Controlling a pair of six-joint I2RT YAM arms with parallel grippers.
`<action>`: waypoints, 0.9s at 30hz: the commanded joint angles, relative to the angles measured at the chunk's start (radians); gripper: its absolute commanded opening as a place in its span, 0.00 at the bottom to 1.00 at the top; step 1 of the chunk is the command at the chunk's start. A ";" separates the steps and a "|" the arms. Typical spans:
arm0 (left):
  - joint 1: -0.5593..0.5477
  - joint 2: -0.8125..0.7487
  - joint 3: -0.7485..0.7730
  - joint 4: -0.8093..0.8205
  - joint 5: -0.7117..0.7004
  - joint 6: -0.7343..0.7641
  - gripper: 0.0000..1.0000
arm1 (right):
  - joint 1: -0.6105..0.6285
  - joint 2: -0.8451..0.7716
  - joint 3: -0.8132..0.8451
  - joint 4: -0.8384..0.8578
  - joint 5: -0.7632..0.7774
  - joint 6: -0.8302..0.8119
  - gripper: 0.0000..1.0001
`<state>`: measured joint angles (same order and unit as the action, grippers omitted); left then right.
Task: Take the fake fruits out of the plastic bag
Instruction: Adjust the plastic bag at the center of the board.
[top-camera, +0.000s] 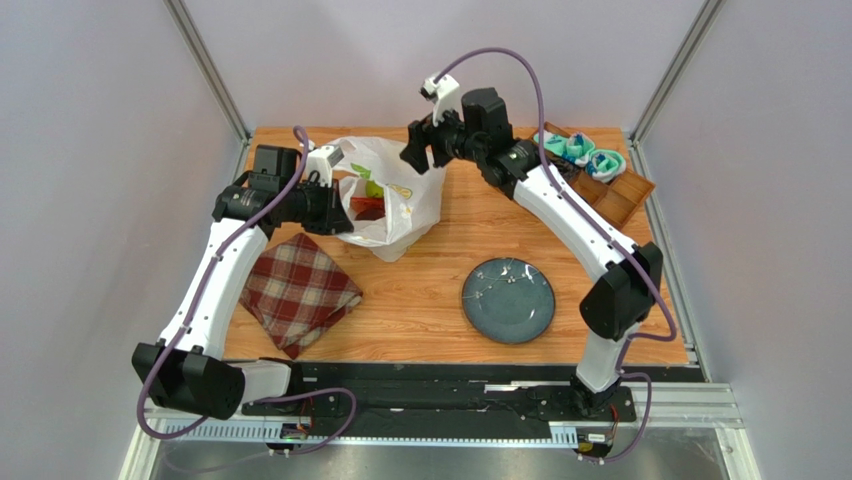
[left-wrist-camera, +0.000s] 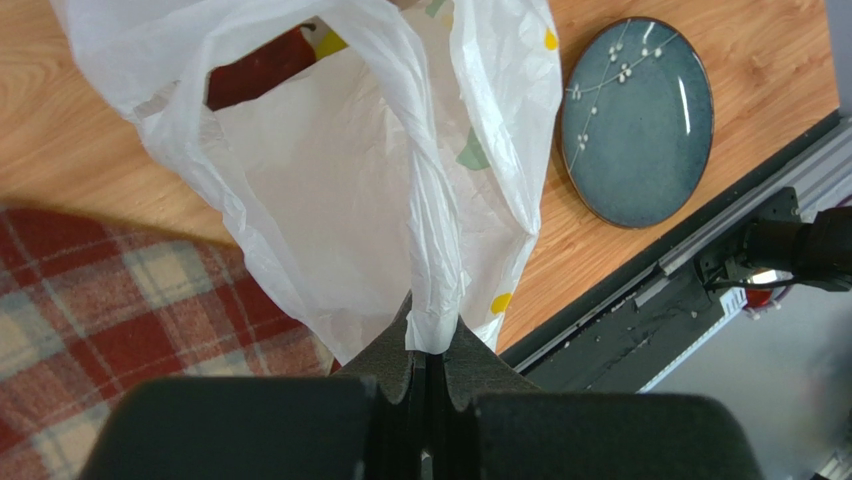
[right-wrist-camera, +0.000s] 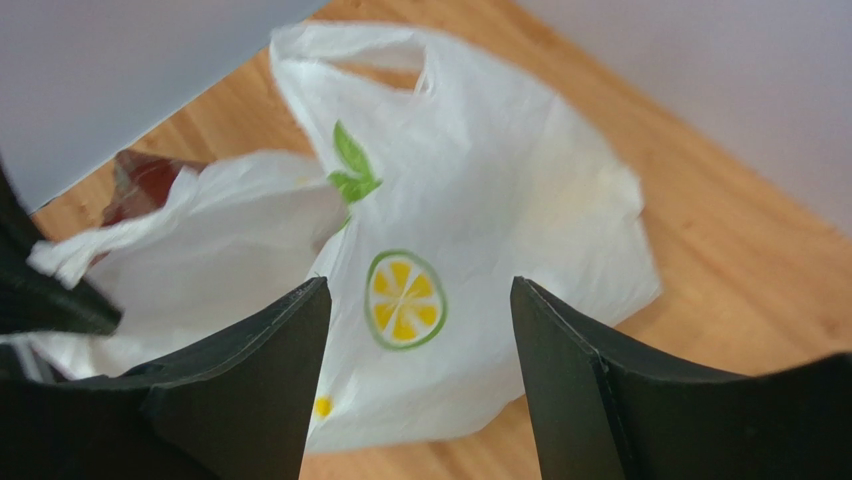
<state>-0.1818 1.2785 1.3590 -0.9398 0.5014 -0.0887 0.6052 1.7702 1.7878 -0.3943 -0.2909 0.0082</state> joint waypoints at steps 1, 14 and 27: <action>-0.001 -0.096 -0.034 0.004 -0.040 -0.037 0.00 | -0.002 0.173 0.191 0.031 0.021 -0.169 0.71; 0.024 -0.180 -0.100 0.004 -0.095 -0.049 0.00 | 0.110 0.359 0.360 -0.069 -0.096 -0.385 0.80; 0.033 -0.191 -0.107 0.001 -0.072 -0.052 0.00 | 0.186 0.466 0.421 -0.090 0.200 -0.484 0.82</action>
<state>-0.1558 1.1187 1.2526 -0.9459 0.4175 -0.1299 0.7616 2.1605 2.1136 -0.4759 -0.2996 -0.3912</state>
